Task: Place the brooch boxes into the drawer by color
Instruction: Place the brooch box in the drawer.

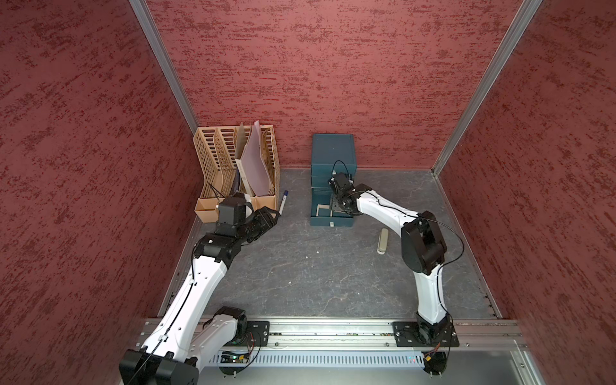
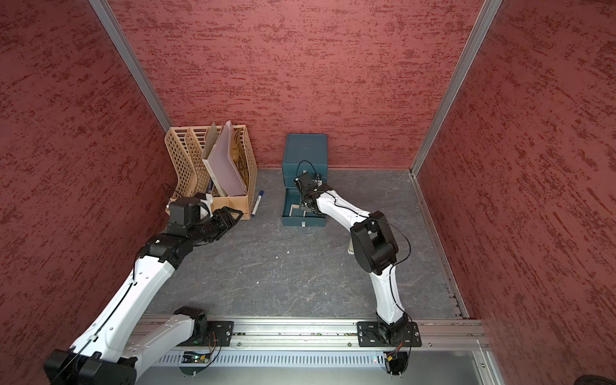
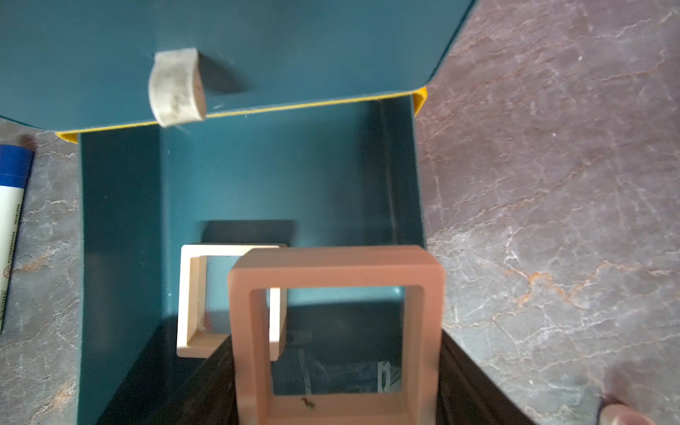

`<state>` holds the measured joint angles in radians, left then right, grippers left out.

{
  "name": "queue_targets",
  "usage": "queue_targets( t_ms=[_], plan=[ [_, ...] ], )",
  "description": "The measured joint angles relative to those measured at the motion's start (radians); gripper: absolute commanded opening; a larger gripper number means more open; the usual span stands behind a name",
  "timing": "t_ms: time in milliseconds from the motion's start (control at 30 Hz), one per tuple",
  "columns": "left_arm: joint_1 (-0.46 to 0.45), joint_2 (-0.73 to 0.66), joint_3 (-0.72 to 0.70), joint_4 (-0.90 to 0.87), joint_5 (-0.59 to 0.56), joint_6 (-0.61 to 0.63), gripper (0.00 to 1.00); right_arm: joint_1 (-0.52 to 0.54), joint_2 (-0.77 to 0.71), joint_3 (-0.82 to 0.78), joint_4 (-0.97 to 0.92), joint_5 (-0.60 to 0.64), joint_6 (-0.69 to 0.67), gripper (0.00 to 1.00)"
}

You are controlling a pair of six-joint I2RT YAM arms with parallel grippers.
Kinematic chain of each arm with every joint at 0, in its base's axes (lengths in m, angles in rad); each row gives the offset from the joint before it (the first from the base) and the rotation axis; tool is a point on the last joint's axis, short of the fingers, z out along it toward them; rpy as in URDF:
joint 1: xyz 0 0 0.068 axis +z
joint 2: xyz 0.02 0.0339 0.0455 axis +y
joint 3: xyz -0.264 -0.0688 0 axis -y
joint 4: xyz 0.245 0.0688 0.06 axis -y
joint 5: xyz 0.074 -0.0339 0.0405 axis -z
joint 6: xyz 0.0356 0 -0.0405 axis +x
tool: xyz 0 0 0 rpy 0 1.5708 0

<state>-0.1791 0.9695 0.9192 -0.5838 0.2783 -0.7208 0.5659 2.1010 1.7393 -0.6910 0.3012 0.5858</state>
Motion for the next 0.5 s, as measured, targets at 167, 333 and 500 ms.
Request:
queue_targets(
  t_ms=[167,333,500],
  plan=[
    [-0.001,0.000,0.008,0.000,0.000,0.000,0.66,0.000,0.034,0.001,0.011,0.002,-0.014,0.51],
    [-0.001,0.000,0.008,0.000,0.000,0.000,0.66,0.000,0.069,0.001,0.009,0.007,-0.018,0.51],
    [-0.001,0.000,0.008,0.000,0.000,0.000,0.66,0.000,0.070,0.004,0.008,0.011,-0.019,0.52]
  ],
)
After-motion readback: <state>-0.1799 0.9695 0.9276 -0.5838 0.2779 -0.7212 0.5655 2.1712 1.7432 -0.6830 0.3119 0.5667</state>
